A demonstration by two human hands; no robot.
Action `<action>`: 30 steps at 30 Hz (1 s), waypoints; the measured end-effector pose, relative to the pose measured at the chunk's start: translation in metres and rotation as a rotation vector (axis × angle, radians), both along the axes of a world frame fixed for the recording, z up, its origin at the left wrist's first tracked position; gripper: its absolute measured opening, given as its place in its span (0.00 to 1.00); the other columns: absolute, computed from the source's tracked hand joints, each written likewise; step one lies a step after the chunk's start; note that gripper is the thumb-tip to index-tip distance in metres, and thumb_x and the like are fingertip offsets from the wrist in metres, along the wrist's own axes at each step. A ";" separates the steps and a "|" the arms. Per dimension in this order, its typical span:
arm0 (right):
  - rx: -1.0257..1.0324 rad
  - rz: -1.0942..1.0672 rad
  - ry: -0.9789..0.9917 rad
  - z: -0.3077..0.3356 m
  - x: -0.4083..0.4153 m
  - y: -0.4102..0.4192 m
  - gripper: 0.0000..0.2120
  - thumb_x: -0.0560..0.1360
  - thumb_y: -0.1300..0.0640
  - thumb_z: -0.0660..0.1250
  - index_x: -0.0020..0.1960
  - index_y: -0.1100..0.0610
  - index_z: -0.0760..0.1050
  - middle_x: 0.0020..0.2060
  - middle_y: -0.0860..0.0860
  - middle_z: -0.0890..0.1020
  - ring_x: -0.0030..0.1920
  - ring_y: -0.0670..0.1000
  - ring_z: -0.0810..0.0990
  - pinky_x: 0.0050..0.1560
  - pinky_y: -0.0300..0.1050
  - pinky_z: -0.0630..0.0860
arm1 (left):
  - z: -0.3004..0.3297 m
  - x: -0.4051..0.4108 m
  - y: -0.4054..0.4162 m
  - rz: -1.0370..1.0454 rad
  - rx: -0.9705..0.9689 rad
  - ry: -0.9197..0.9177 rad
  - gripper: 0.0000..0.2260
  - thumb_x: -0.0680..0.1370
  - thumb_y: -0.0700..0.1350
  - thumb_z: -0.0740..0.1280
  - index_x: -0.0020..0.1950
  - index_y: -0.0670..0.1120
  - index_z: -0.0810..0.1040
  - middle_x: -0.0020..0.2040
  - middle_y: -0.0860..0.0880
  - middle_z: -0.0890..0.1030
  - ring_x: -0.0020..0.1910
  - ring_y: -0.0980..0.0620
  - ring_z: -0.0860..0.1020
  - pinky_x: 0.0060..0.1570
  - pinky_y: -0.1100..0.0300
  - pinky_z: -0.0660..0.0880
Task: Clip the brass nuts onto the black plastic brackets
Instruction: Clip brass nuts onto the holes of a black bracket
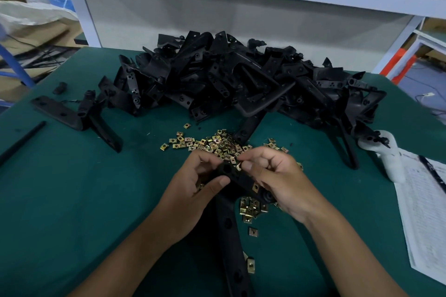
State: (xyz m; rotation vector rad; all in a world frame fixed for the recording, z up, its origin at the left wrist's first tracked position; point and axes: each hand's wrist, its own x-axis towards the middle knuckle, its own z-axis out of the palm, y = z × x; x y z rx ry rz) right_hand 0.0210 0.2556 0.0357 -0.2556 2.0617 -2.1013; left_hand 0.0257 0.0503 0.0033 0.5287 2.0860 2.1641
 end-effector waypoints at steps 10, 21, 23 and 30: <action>-0.032 0.028 -0.088 0.001 0.002 -0.003 0.06 0.74 0.53 0.72 0.49 0.50 0.86 0.37 0.48 0.86 0.39 0.47 0.85 0.39 0.39 0.80 | 0.004 0.001 0.000 -0.003 -0.007 0.029 0.07 0.75 0.56 0.71 0.51 0.60 0.77 0.49 0.53 0.84 0.48 0.57 0.82 0.46 0.66 0.77; -0.116 -0.011 -0.095 0.002 0.003 -0.006 0.06 0.75 0.57 0.71 0.48 0.51 0.86 0.33 0.46 0.85 0.36 0.44 0.84 0.38 0.36 0.79 | 0.007 0.002 0.000 0.002 0.032 0.042 0.07 0.75 0.54 0.71 0.50 0.60 0.77 0.46 0.55 0.84 0.43 0.61 0.82 0.41 0.71 0.75; -0.106 -0.014 -0.107 0.003 0.003 -0.006 0.05 0.75 0.56 0.71 0.48 0.50 0.86 0.34 0.46 0.85 0.37 0.45 0.84 0.39 0.37 0.80 | 0.007 0.002 0.000 -0.002 0.034 0.044 0.07 0.75 0.54 0.72 0.50 0.60 0.77 0.47 0.55 0.84 0.44 0.60 0.82 0.42 0.70 0.76; -0.097 -0.024 -0.145 0.003 0.003 -0.006 0.07 0.72 0.52 0.73 0.49 0.51 0.86 0.39 0.51 0.87 0.40 0.50 0.86 0.40 0.42 0.82 | 0.006 0.001 0.001 0.013 0.022 0.055 0.07 0.75 0.54 0.72 0.51 0.59 0.77 0.48 0.53 0.84 0.44 0.60 0.82 0.42 0.69 0.76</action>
